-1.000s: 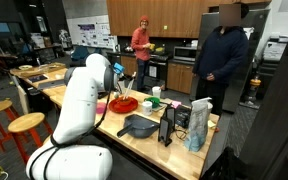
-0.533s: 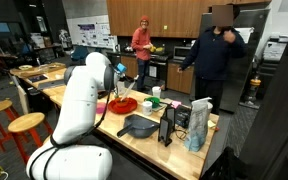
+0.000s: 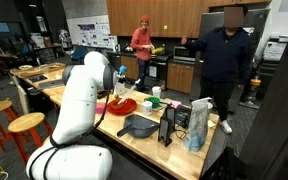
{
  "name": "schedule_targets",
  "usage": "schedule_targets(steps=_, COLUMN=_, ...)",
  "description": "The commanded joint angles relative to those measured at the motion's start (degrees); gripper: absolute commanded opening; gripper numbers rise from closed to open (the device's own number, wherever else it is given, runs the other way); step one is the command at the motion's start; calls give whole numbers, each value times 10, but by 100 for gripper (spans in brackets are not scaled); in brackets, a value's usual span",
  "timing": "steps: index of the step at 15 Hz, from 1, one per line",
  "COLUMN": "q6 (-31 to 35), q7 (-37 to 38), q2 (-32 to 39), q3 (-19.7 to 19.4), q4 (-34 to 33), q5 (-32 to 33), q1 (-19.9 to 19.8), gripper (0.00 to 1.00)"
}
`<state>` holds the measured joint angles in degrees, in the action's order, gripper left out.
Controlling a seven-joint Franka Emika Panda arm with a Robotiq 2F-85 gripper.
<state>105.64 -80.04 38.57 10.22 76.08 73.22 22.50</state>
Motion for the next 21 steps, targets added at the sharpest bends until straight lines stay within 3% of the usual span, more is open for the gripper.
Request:
schedule_targets(steps=1, q6=-20, q7=-8, q2=-13, q3=0, q4=11, q5=-7, q1=1, gripper=2)
schedule_targets(steps=11, q6=60, q7=43, q2=-20, q3=0, q4=6, q5=8, q1=-2, gripper=2)
schedule_targets(steps=21, q6=64, q7=51, q2=-36, q3=-13, q4=19, q5=51, q1=-1, gripper=2)
